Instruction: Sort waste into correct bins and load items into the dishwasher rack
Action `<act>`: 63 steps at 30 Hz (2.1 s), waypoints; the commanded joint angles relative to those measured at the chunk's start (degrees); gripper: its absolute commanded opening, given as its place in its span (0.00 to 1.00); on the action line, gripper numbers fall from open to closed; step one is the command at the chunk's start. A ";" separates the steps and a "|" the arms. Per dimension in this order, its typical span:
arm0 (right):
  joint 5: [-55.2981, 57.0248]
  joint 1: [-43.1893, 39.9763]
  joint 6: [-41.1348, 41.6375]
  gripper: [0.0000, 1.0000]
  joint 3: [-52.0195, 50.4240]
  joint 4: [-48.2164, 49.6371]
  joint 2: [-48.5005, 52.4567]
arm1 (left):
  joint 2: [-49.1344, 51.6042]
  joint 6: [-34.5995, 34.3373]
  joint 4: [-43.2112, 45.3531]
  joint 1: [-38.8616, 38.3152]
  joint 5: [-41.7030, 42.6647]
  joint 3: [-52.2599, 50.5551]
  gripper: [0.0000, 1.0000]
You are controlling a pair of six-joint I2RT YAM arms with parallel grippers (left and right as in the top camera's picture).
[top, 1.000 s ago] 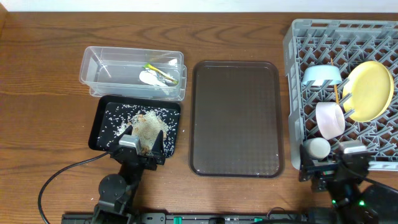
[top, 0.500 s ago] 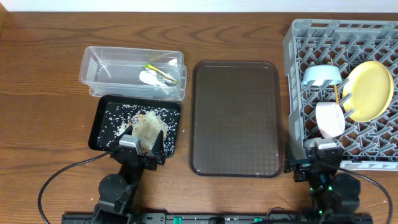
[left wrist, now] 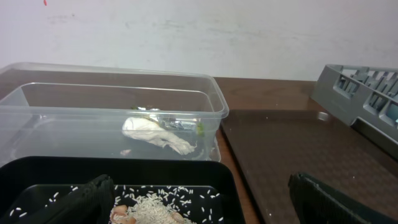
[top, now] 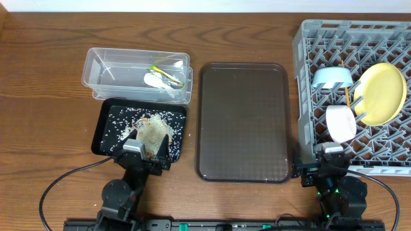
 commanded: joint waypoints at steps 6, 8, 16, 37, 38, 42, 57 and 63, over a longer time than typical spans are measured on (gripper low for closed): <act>0.35 -0.63 0.96 0.99 -0.33 0.15 -0.52 | -0.09 0.94 -2.03 0.24 -0.46 -0.94 0.91; 0.35 -0.63 0.96 0.99 -0.33 0.15 -0.52 | -0.09 0.94 -2.03 0.24 -0.46 -0.94 0.91; 0.35 -0.63 0.96 0.99 -0.33 0.17 -0.52 | -0.09 0.94 -2.03 0.24 -0.46 -0.94 0.91; 5.07 -0.59 0.96 0.99 -8.17 26.05 -0.46 | -0.09 0.94 -2.03 0.24 -0.46 -0.94 0.91; 5.07 -0.59 0.96 0.99 -8.17 26.03 -0.46 | -0.09 0.94 -2.03 0.24 -0.46 -0.94 0.91; 5.07 -0.59 0.96 0.99 -8.17 26.05 -0.46 | -0.09 0.94 -2.03 0.24 -0.46 -0.94 0.91; 5.07 -0.59 0.96 0.99 -8.17 26.05 -0.46 | -0.09 0.94 -2.03 0.24 -0.44 -0.94 0.91; 5.07 -0.59 0.96 0.99 -8.17 26.05 -0.46 | -0.09 0.94 -2.03 0.24 -0.46 -0.94 0.91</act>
